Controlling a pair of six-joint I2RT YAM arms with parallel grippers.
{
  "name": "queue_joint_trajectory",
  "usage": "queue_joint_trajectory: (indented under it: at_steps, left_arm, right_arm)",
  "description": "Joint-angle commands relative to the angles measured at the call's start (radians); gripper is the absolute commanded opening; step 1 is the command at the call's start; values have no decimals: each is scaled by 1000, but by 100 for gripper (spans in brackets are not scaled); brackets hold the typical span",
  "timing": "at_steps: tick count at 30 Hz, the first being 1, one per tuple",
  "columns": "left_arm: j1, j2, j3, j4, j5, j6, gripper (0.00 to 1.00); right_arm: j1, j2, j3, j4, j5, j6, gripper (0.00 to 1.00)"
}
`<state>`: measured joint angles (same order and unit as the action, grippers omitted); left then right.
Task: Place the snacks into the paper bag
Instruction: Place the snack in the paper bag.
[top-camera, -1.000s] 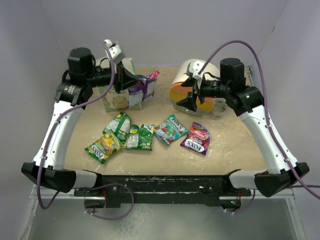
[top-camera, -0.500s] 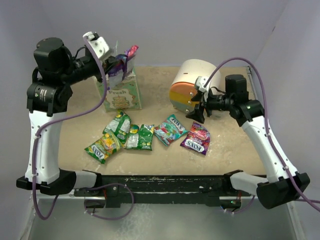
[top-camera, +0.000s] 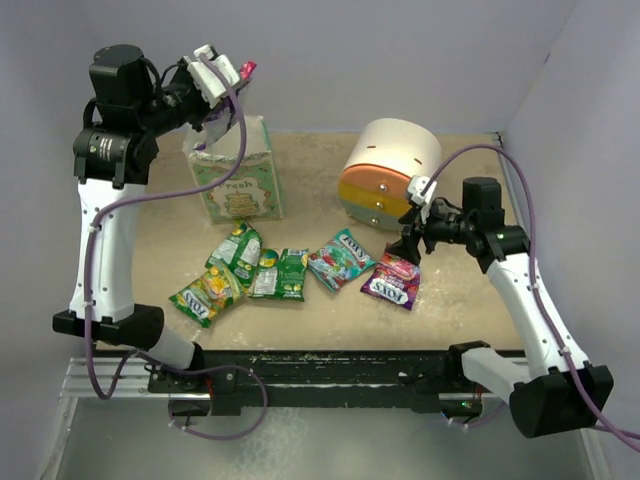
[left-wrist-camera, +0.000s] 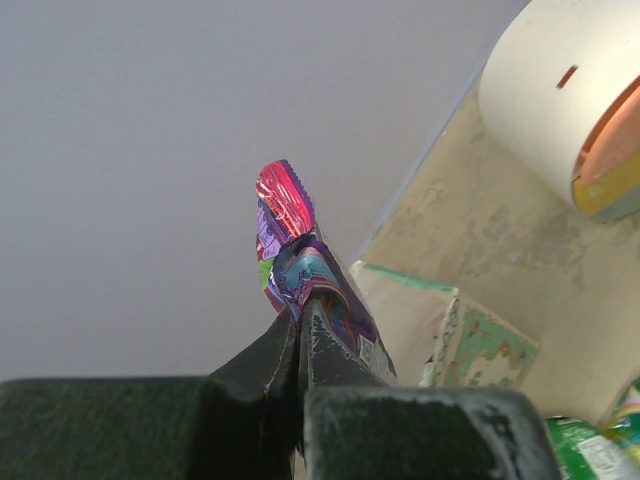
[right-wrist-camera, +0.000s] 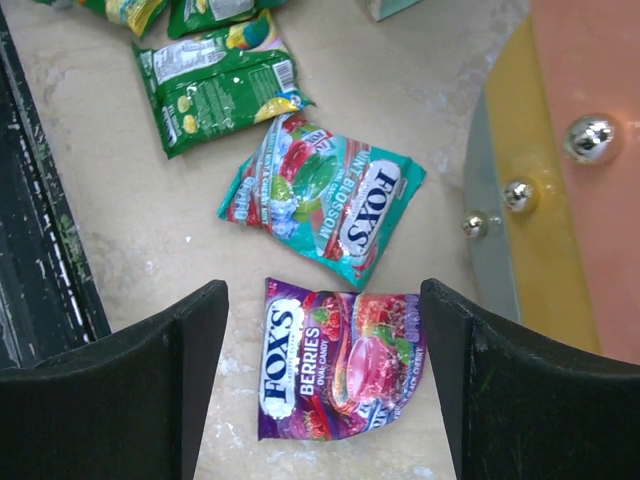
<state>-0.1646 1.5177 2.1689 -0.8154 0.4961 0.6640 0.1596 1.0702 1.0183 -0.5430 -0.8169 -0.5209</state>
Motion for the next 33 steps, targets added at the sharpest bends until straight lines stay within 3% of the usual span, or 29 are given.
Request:
queue_joint_trajectory:
  at_steps: [1,5,16,33]
  left_arm:
    - [24,10,26,119,-21,158,0]
    - [67,44,30,108,32,281,0]
    - [260,123,40,118,433,399,0]
    - [289,306,123,43,613,452,0]
  right_arm:
    - [-43,-24,-4,51,-62,-10,79]
    - [-66,-18,-45,63,-65,-9,79]
    - [-105,-7,-65,83,-58,-10,80]
    - [-130,-22,-81,100,-42,-22,80]
